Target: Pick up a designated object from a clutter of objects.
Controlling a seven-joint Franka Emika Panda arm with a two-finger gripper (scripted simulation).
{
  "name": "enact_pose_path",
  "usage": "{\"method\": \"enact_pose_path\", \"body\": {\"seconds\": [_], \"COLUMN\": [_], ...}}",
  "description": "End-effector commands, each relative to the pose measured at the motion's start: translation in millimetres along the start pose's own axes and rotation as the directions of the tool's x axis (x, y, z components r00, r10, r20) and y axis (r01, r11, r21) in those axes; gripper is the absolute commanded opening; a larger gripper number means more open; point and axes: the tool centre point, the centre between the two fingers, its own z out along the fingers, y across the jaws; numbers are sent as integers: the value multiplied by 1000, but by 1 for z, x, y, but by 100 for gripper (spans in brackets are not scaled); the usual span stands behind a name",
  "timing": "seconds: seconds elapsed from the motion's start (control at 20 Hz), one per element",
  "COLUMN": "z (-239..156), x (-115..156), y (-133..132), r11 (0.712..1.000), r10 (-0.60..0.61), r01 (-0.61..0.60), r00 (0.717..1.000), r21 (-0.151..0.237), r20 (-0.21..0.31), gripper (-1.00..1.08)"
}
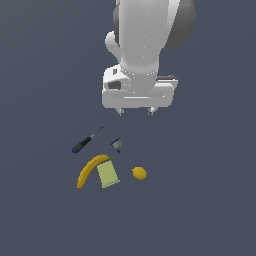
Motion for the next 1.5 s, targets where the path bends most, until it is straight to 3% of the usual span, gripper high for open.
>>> {"method": "enact_pose_path", "body": {"seconds": [0.0, 0.45, 0.8, 1.45], "z": [0, 3, 7, 63], "x": [0, 0, 3, 44], "y": [0, 18, 20, 46], "r11": [1000, 999, 999, 991], "r10": [0, -18, -25, -134], "r01": [0, 18, 25, 134], "r00": [1000, 1000, 1000, 991], "r21": [0, -27, -25, -19], "r20": [0, -1, -1, -7], "gripper": [100, 100, 100, 100]}}
